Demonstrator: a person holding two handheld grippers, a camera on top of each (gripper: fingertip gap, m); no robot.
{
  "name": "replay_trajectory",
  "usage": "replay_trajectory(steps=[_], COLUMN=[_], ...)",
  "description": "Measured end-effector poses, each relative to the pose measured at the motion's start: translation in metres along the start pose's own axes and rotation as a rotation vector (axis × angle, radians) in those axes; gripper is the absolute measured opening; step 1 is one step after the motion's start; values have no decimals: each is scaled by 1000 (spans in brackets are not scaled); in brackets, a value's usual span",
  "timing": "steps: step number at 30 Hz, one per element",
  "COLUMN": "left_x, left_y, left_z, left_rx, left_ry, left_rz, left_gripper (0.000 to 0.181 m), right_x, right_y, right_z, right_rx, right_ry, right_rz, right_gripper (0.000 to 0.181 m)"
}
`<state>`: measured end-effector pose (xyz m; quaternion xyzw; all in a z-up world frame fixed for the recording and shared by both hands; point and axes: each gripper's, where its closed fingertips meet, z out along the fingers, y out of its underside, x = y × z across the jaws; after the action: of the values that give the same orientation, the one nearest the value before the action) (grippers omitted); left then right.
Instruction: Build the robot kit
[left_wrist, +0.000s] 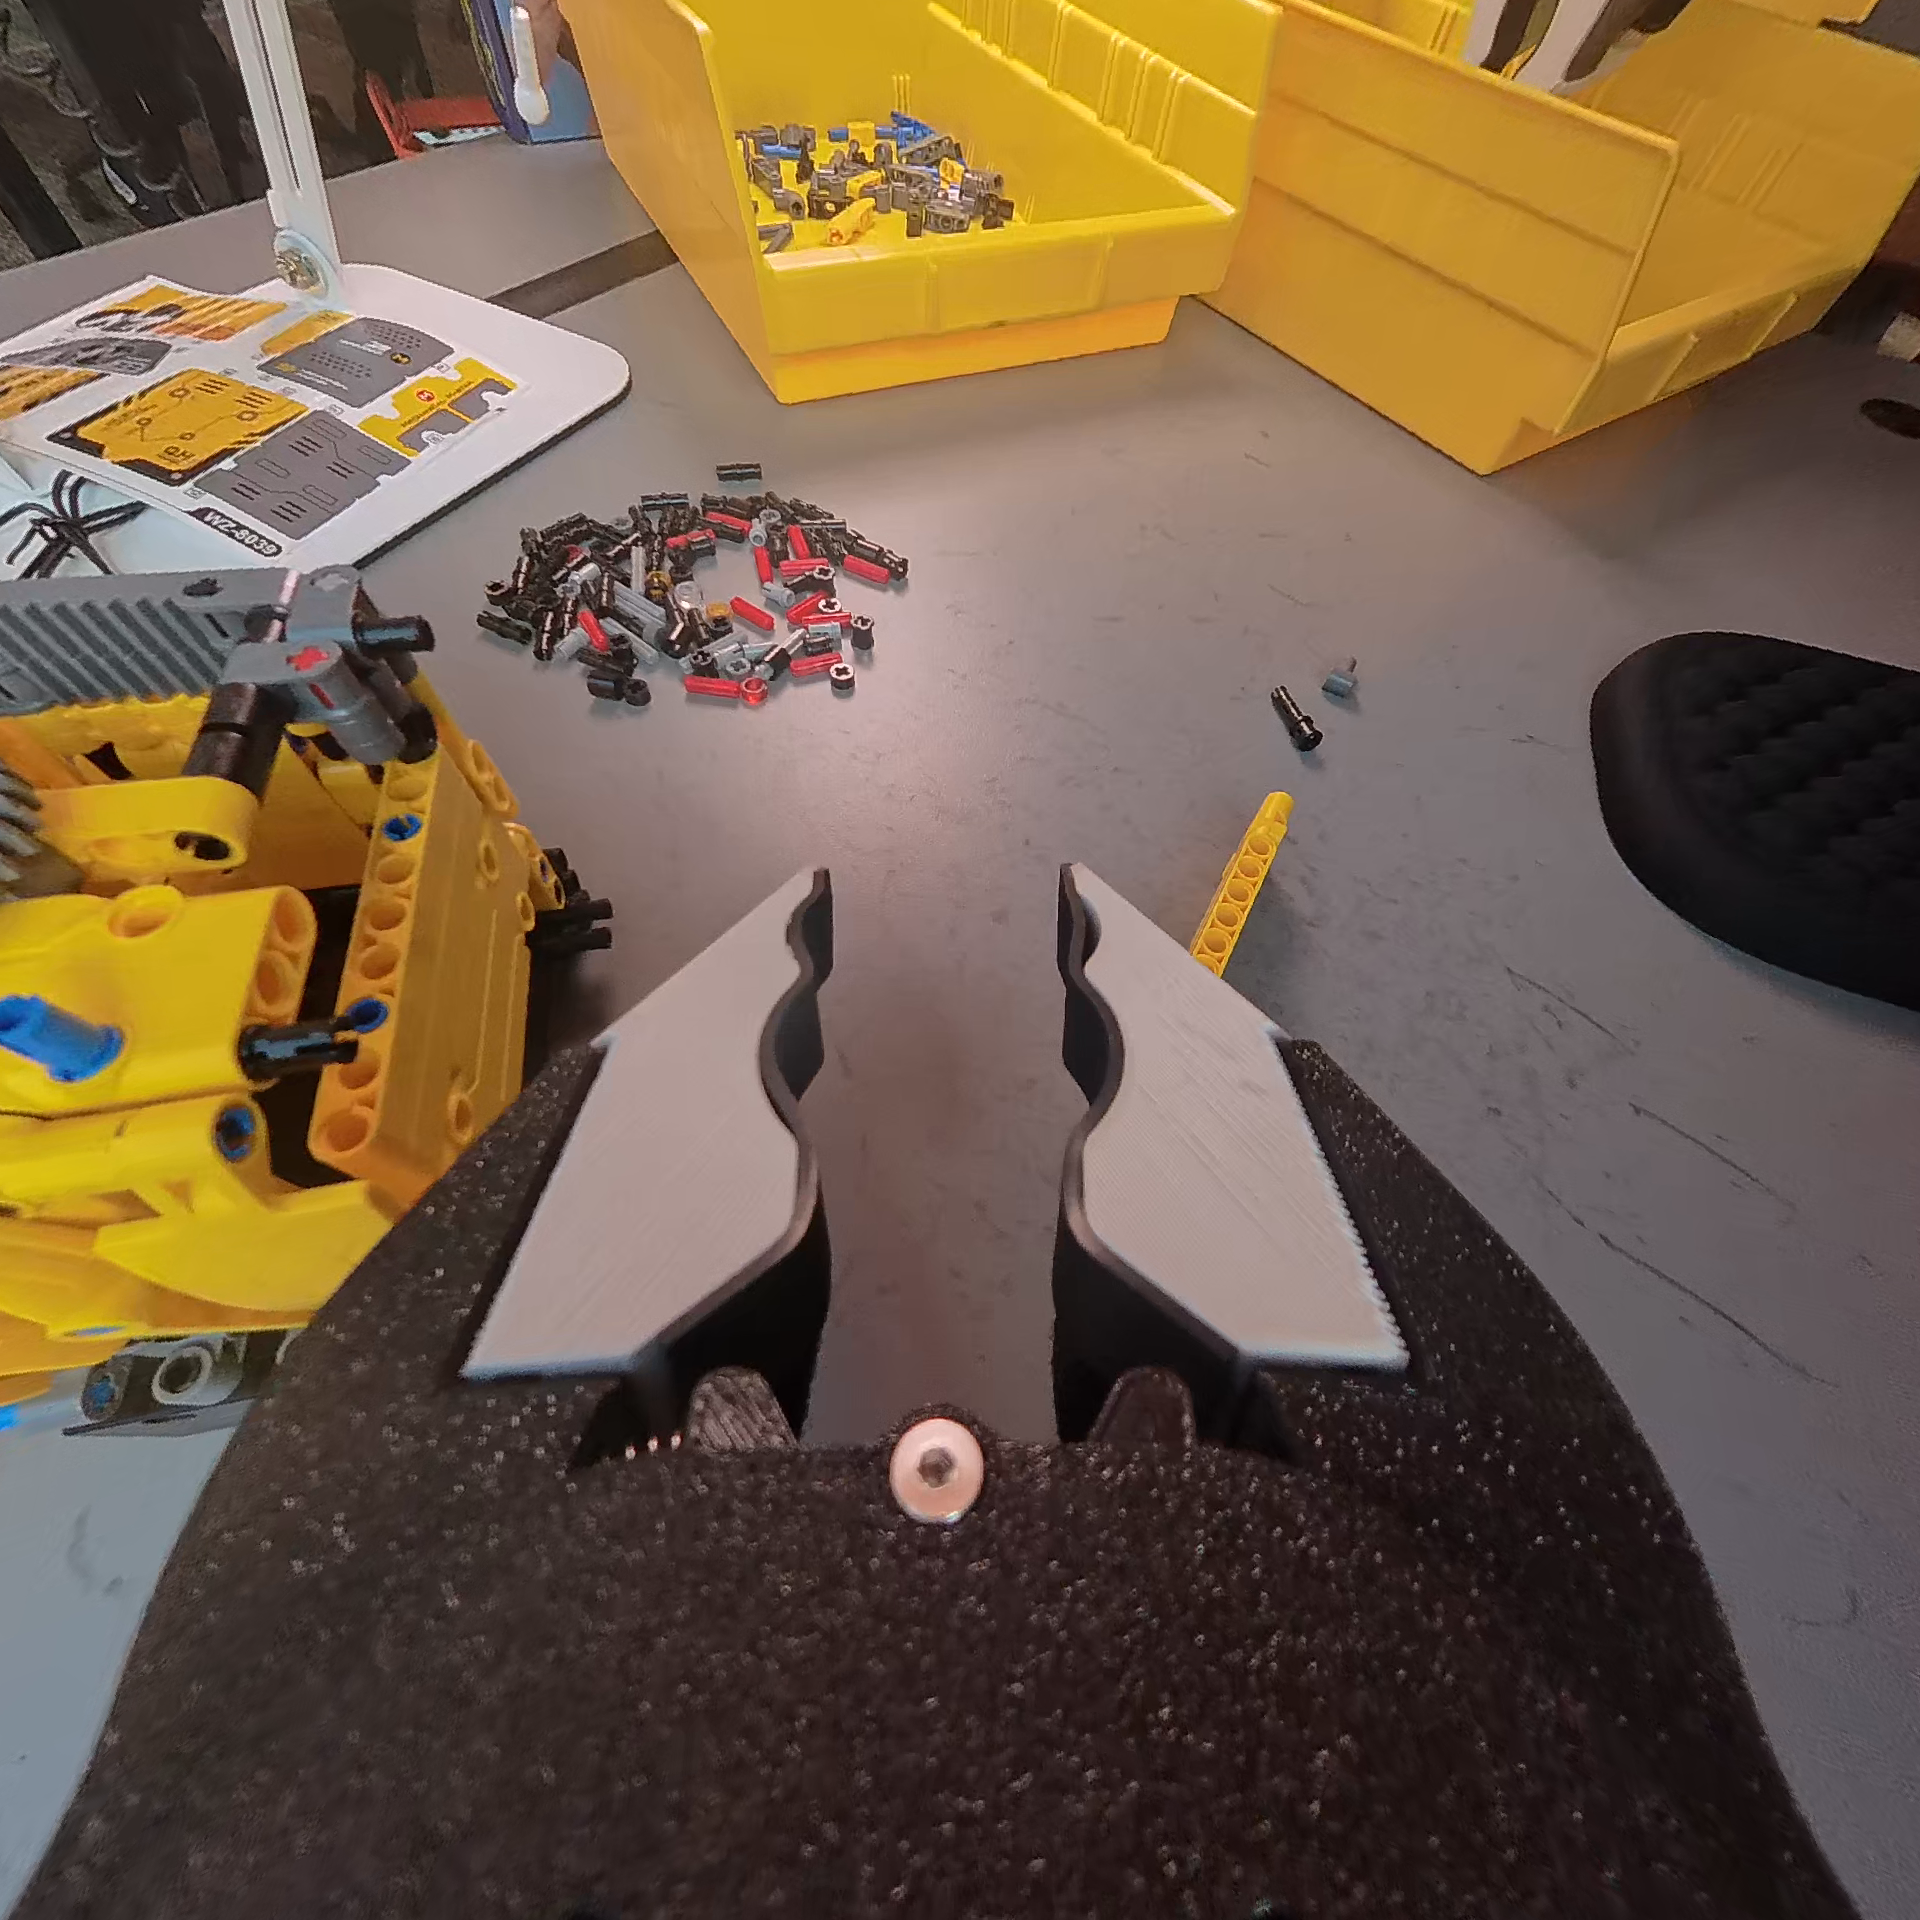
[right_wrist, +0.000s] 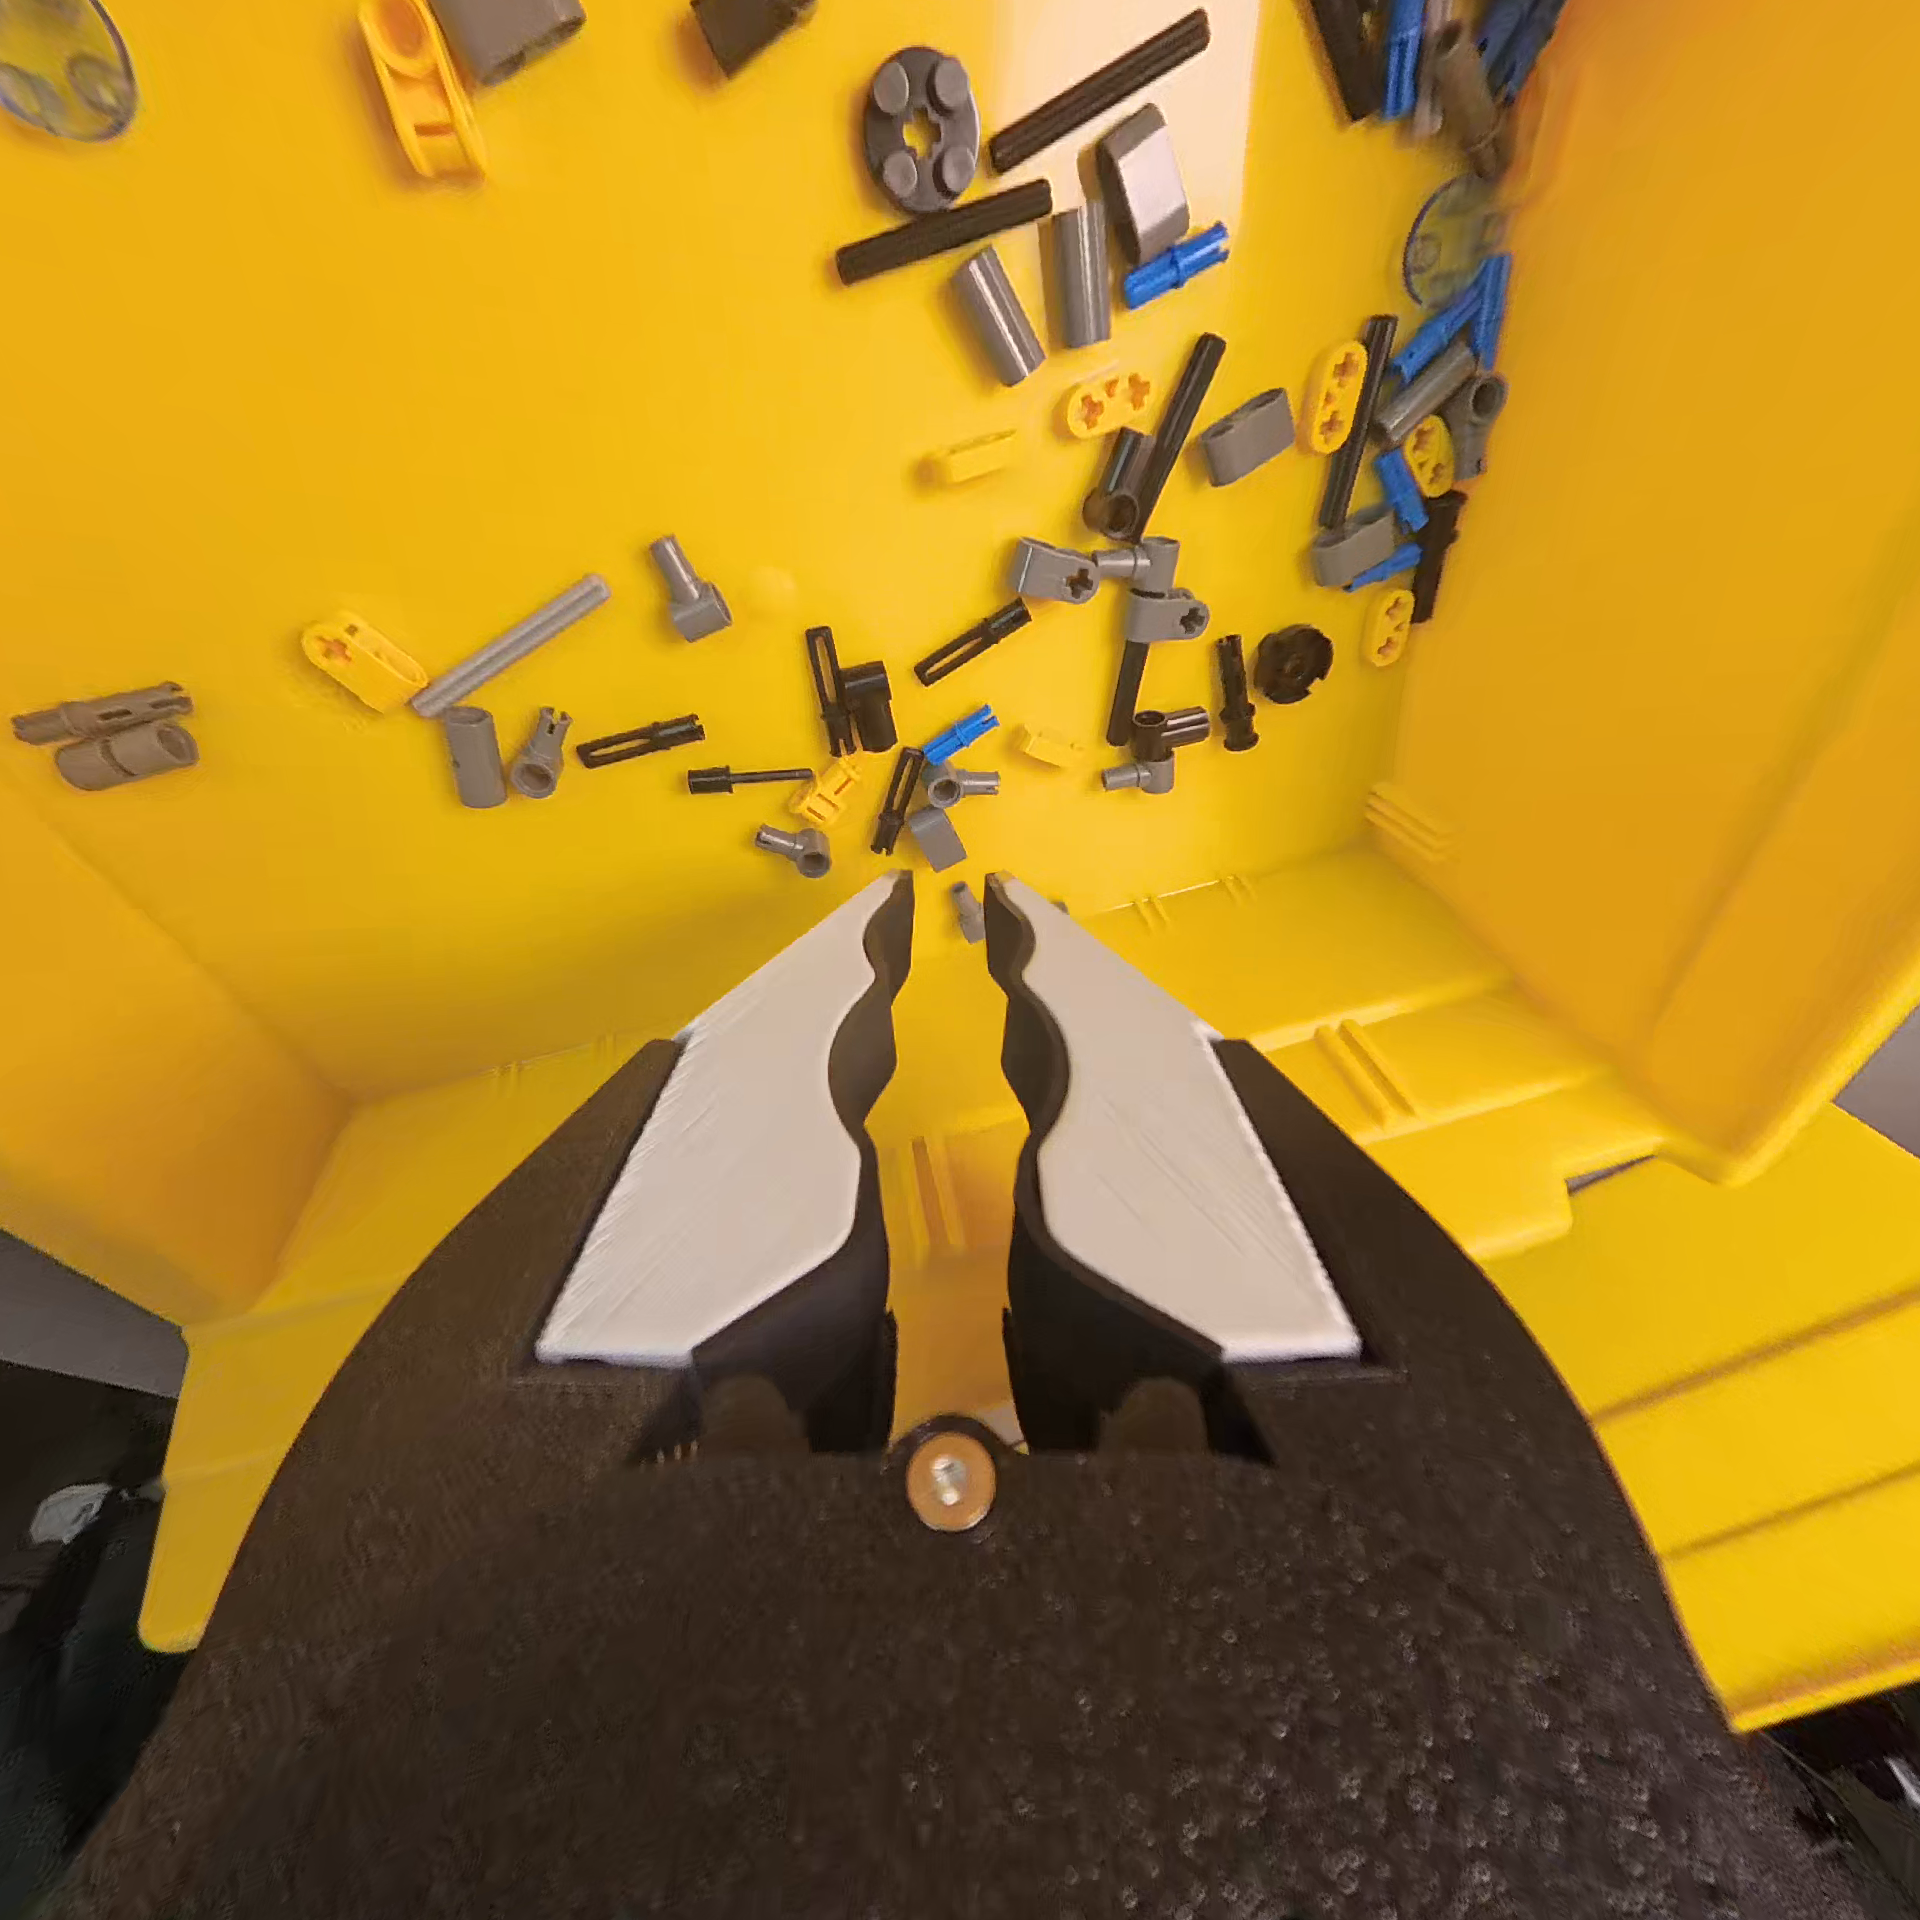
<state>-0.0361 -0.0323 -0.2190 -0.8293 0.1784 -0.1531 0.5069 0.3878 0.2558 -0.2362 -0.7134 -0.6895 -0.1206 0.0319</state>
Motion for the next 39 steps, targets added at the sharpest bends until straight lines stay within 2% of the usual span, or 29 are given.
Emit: replay_trajectory(steps=[5,12,17,28,32,36,39], left_x=[1,1,1,1,1,2,2], left_y=[0,-1,0,0,0,-1,-1], left_z=[0,-1,0,0,-1,-1,-2], left_rx=[2,7,1,2,5,8,12], left_ry=[5,7,11,9,11,13,16], left_rz=[2,-3,-4,-2,-4,-1,0], left_gripper=[43,43,43,43,43,43,43], right_x=[3,-51,-72,-77,-79,-75,-69], right_y=[6,-15,-16,-24,-27,-26,-30], right_z=[5,-10,-4,3,5,-2,-22], right_rx=[-33,102,86,112,121,143,199], right_ry=[11,-215,-242,-231,-225,-201,-156], right_rz=[-20,-62,-99,-98,-108,-102,-94], right_gripper=[13,13,12,8,1,0,0])
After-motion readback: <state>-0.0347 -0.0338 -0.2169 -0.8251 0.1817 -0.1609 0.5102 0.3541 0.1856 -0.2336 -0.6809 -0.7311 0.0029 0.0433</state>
